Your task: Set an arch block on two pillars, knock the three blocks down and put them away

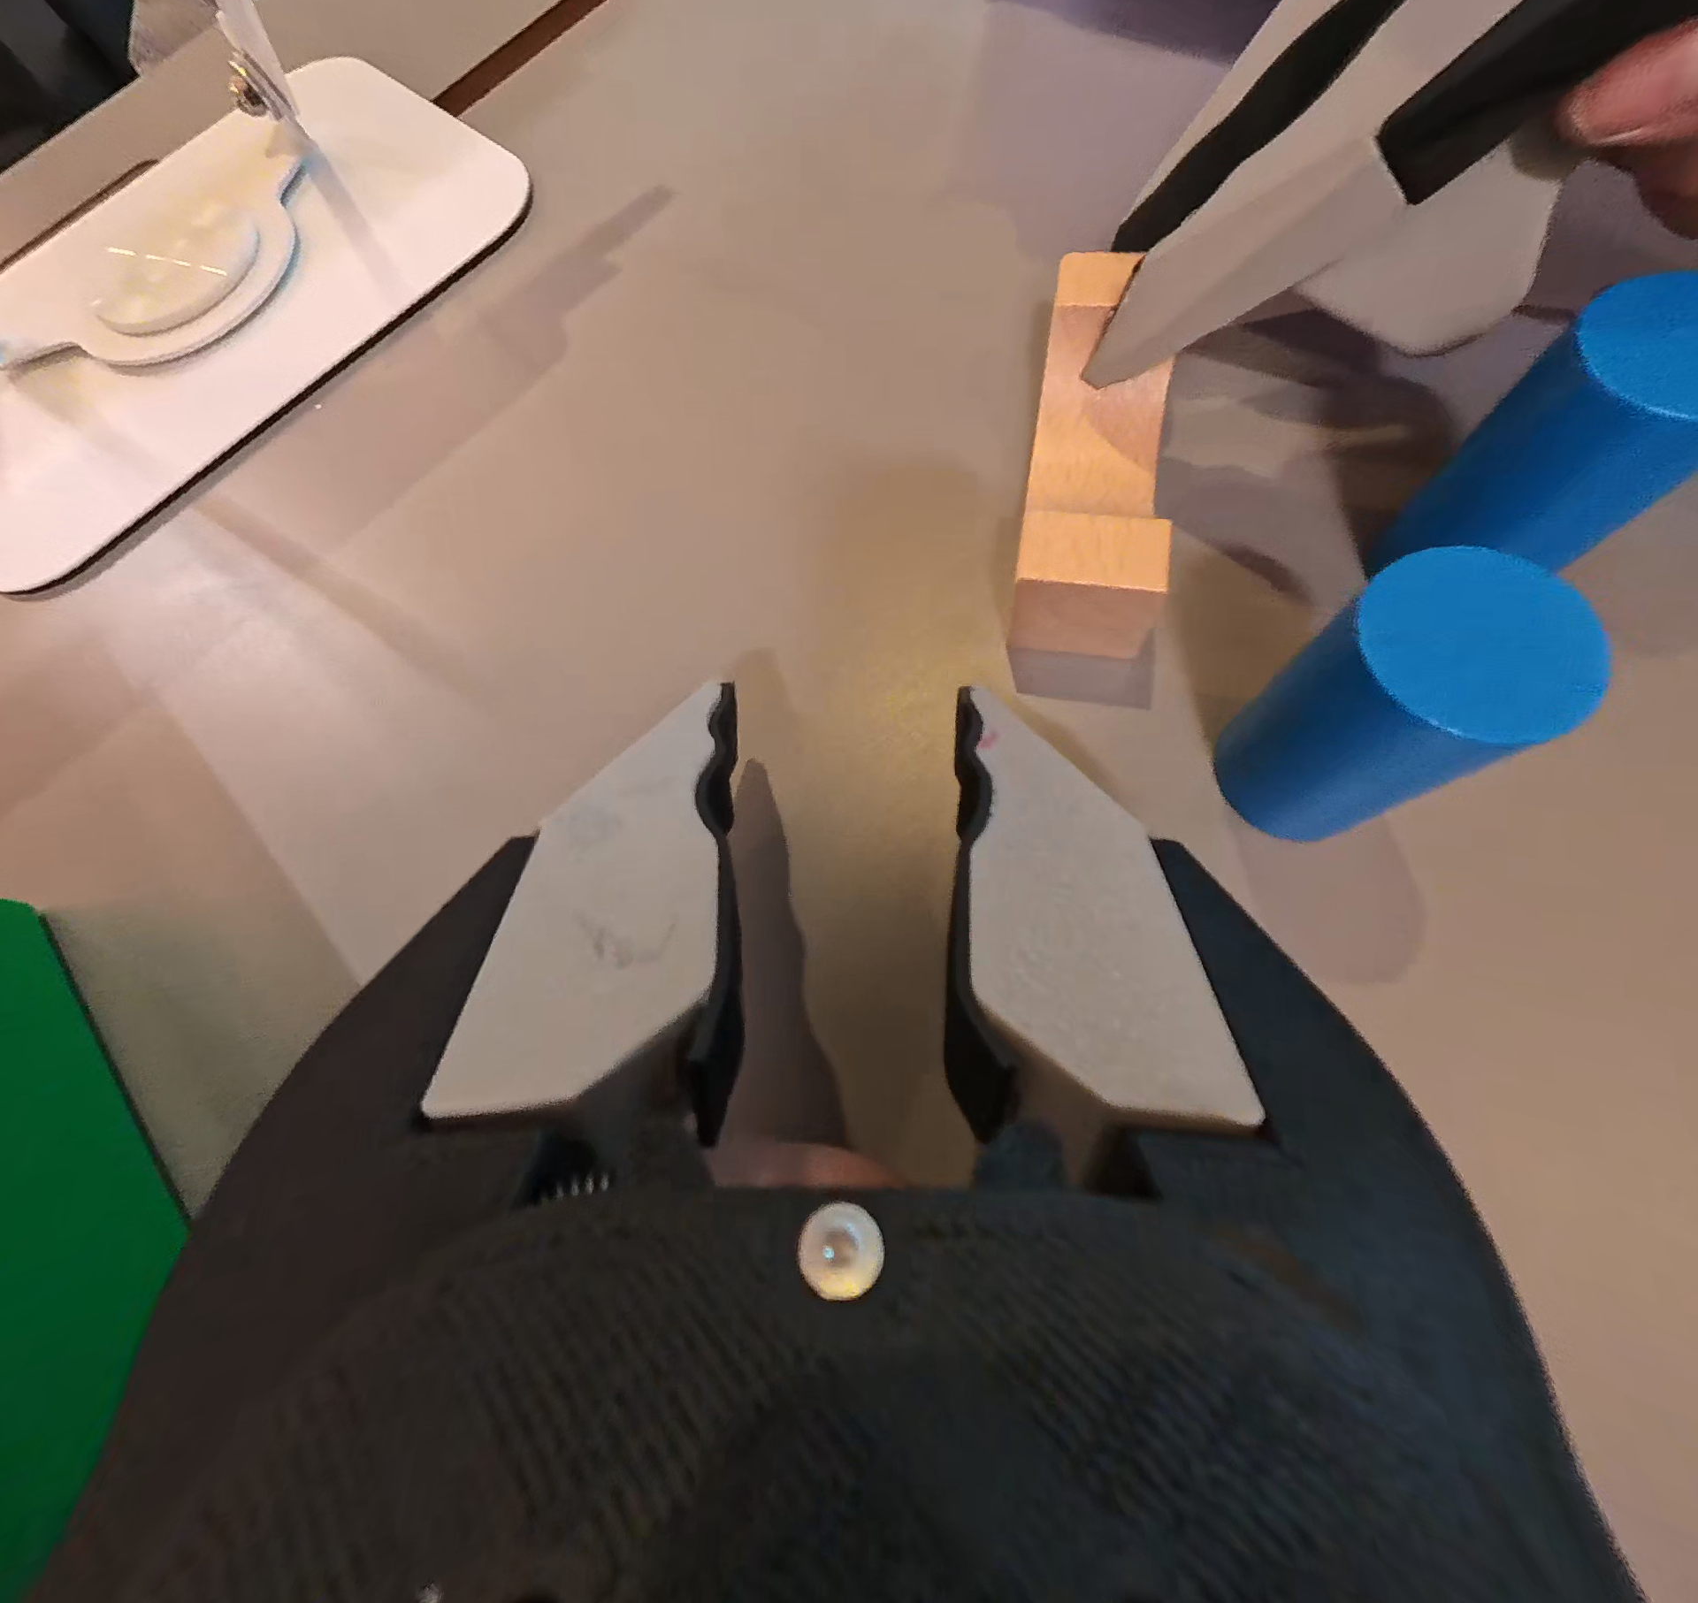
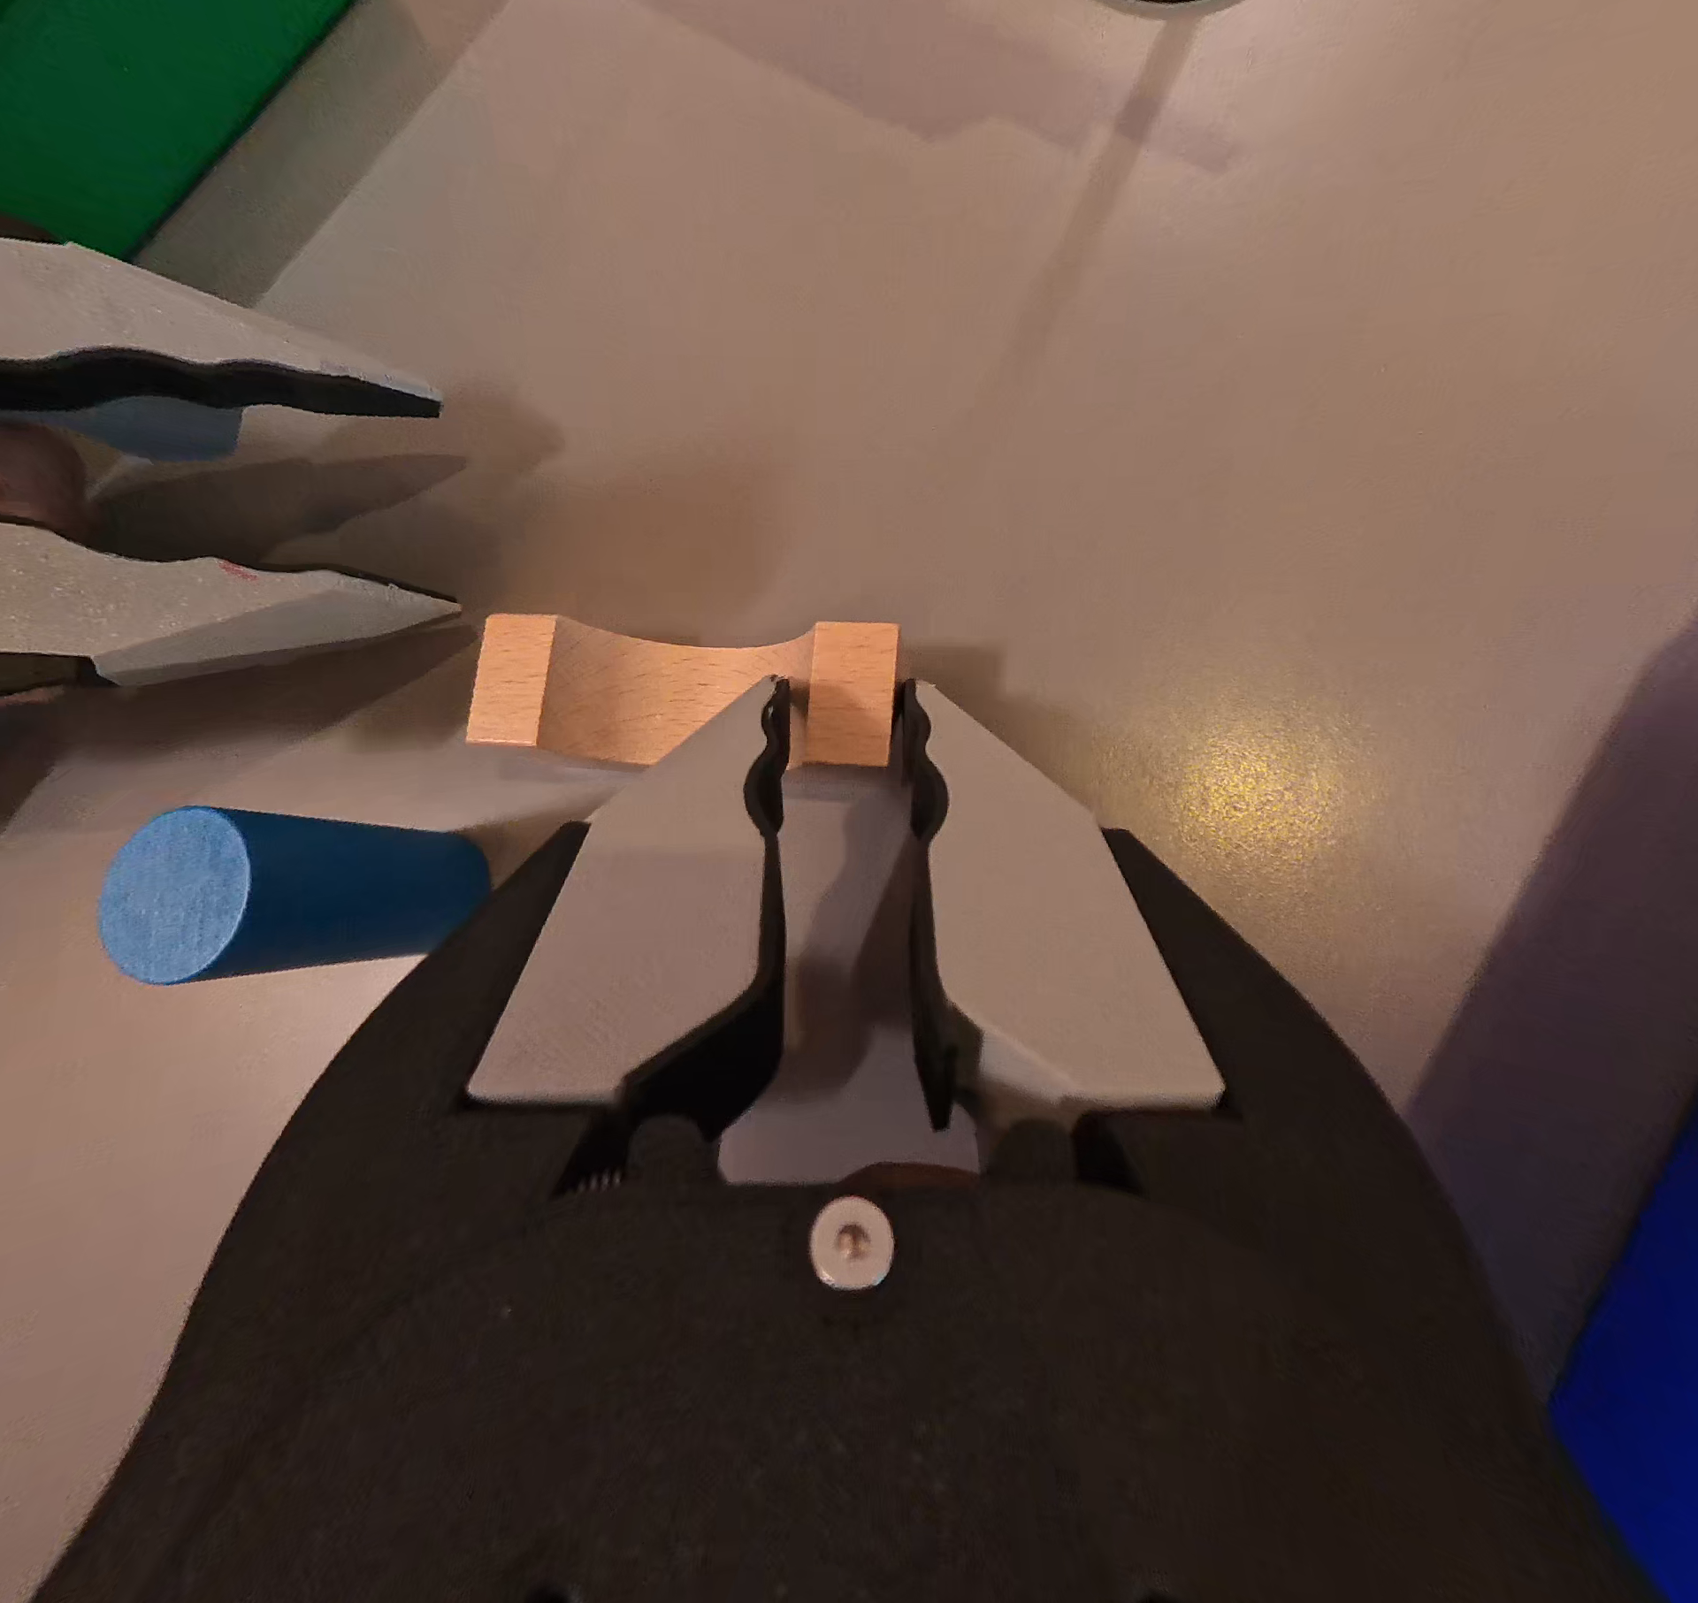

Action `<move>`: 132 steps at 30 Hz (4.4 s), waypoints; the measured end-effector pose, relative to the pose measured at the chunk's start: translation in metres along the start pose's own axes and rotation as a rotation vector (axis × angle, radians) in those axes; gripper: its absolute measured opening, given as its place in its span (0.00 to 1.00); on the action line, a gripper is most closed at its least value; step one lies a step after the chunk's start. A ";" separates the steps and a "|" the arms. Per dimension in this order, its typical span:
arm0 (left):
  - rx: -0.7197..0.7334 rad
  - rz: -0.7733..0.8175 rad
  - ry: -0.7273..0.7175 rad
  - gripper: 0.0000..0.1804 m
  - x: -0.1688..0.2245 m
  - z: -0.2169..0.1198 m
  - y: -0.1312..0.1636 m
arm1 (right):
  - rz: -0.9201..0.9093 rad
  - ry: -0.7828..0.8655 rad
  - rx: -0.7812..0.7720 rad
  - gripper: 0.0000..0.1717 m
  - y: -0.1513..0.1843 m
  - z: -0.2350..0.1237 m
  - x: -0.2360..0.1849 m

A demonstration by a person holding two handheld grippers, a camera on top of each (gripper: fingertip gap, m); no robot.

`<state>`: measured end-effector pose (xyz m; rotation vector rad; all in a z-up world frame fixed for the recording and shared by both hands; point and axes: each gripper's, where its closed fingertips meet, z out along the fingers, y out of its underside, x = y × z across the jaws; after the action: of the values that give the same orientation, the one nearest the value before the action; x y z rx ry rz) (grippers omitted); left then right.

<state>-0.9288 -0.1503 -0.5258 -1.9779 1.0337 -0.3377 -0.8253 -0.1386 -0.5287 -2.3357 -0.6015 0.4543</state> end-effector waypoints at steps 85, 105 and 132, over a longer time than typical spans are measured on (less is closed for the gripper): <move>0.112 -0.160 0.098 0.23 0.005 -0.005 -0.018 | -0.014 0.081 0.224 0.31 -0.052 -0.050 -0.002; 0.110 -0.167 0.103 0.23 0.005 -0.007 -0.017 | 0.240 -0.190 0.325 0.34 -0.055 -0.046 -0.010; 0.106 -0.156 0.102 0.23 0.007 -0.007 -0.016 | 0.250 -0.171 0.313 0.34 -0.051 -0.053 -0.011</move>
<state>-0.9201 -0.1547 -0.5101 -1.9661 0.9073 -0.5720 -0.8247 -0.1384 -0.4541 -2.0892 -0.2894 0.8093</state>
